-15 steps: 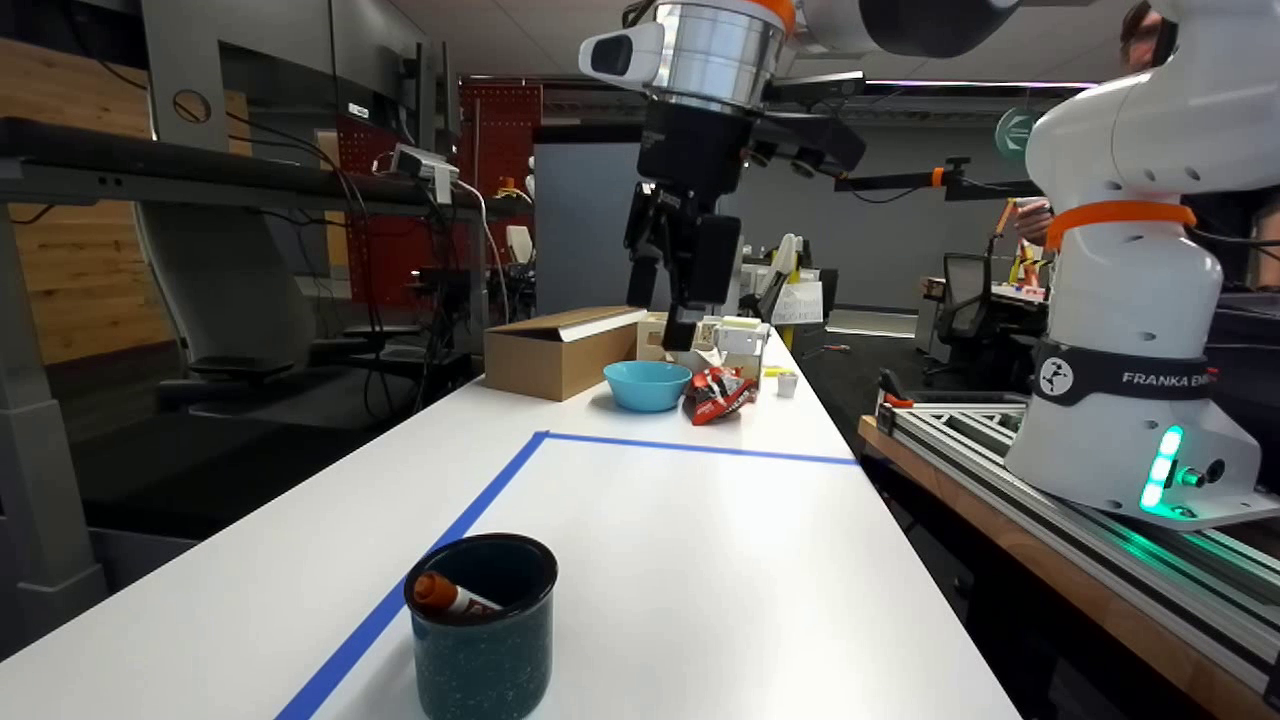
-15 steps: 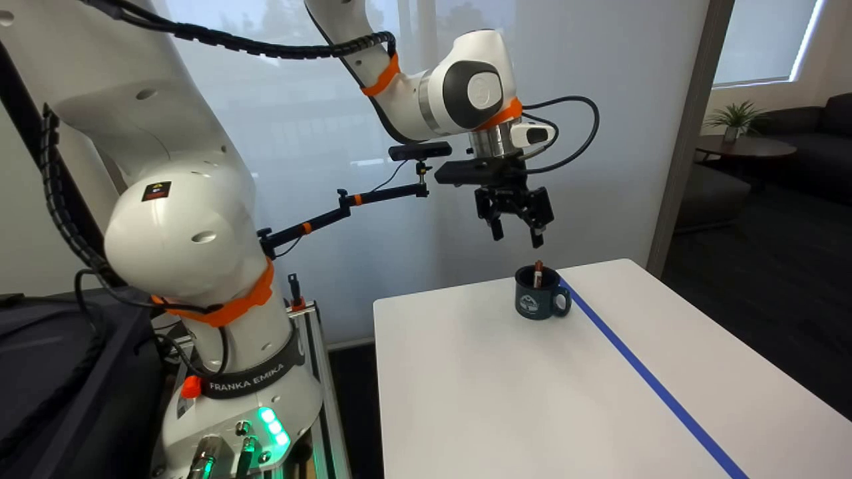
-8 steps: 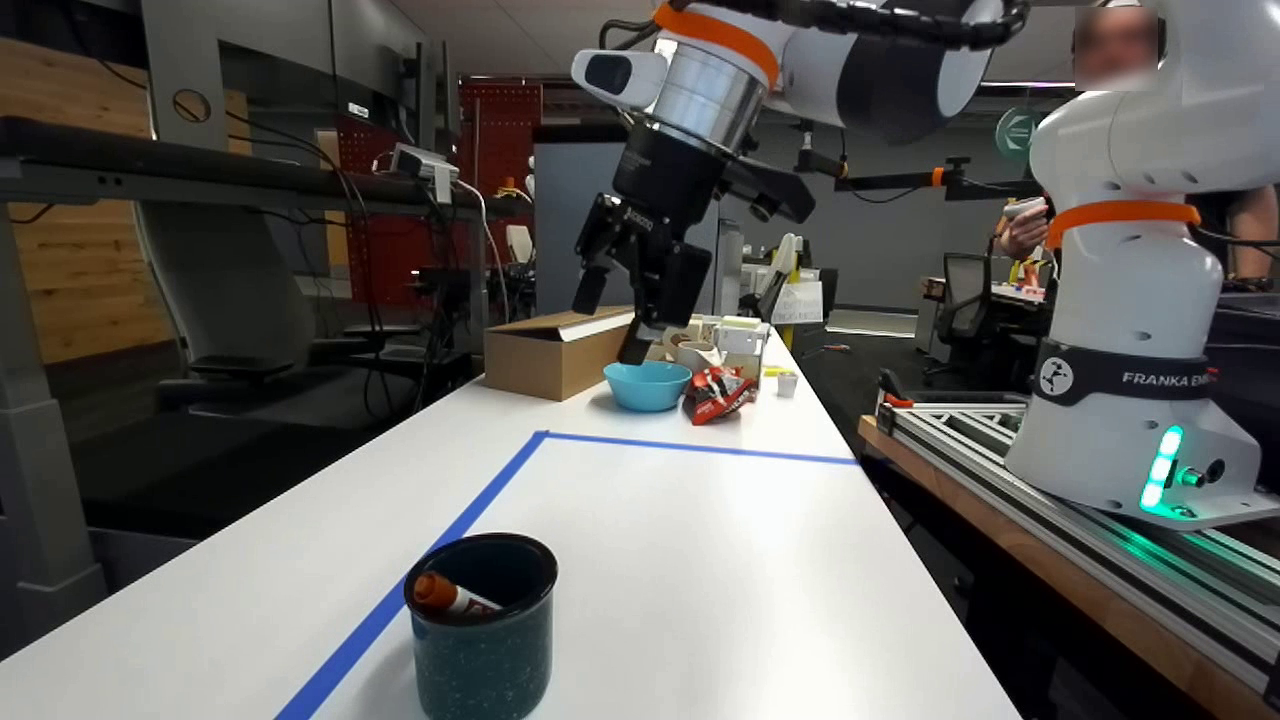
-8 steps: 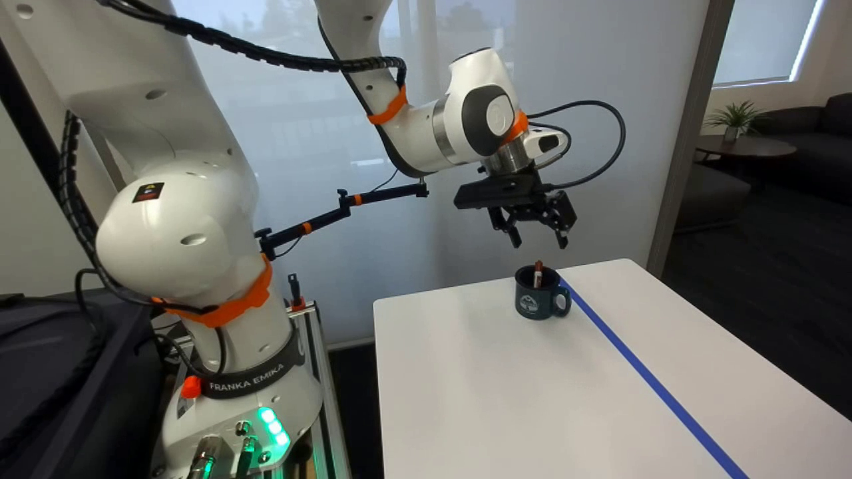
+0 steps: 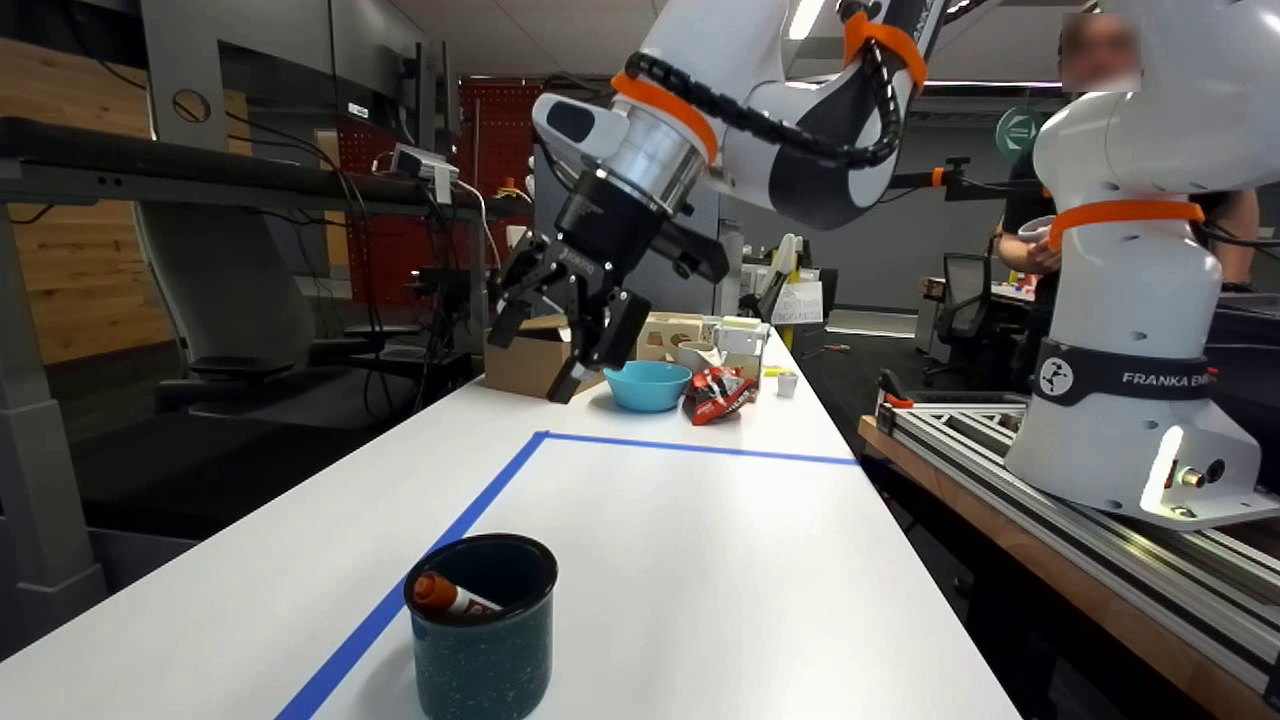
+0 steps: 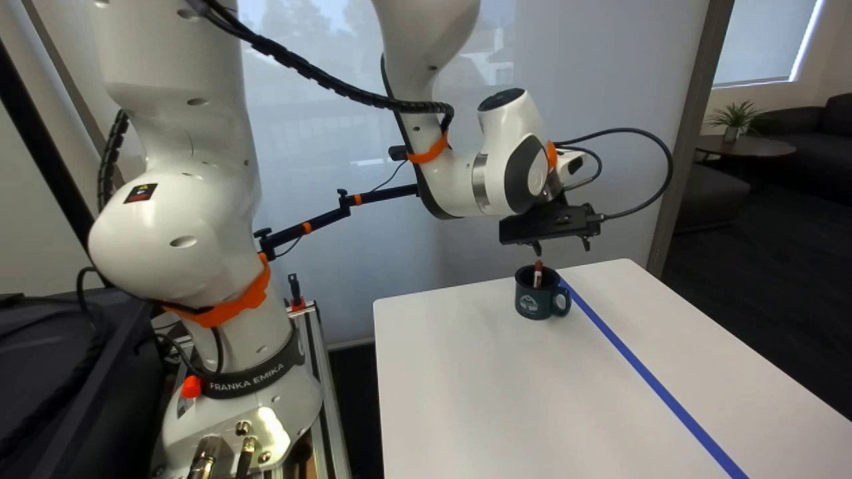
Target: Take the marker from the cup and place it on the table
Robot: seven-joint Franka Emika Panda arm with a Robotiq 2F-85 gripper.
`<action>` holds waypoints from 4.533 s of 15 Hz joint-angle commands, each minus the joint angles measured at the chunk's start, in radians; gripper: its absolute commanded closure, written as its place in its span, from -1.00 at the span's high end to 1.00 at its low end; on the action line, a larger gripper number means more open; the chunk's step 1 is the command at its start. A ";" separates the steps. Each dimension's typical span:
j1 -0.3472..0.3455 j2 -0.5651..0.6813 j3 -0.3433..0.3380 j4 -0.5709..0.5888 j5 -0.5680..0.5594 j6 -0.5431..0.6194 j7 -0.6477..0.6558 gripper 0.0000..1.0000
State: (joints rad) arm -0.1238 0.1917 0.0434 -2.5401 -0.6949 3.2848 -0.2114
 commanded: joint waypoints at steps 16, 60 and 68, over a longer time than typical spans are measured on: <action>-0.547 0.434 0.658 0.347 0.014 -0.305 -0.211 1.00; -0.132 0.418 0.368 0.407 0.567 -0.476 -0.482 -0.23; -0.096 0.418 0.341 0.414 0.557 -0.482 -0.485 -0.90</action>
State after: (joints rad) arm -0.2474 0.6204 0.4039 -2.1387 -0.1643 2.8249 -0.6745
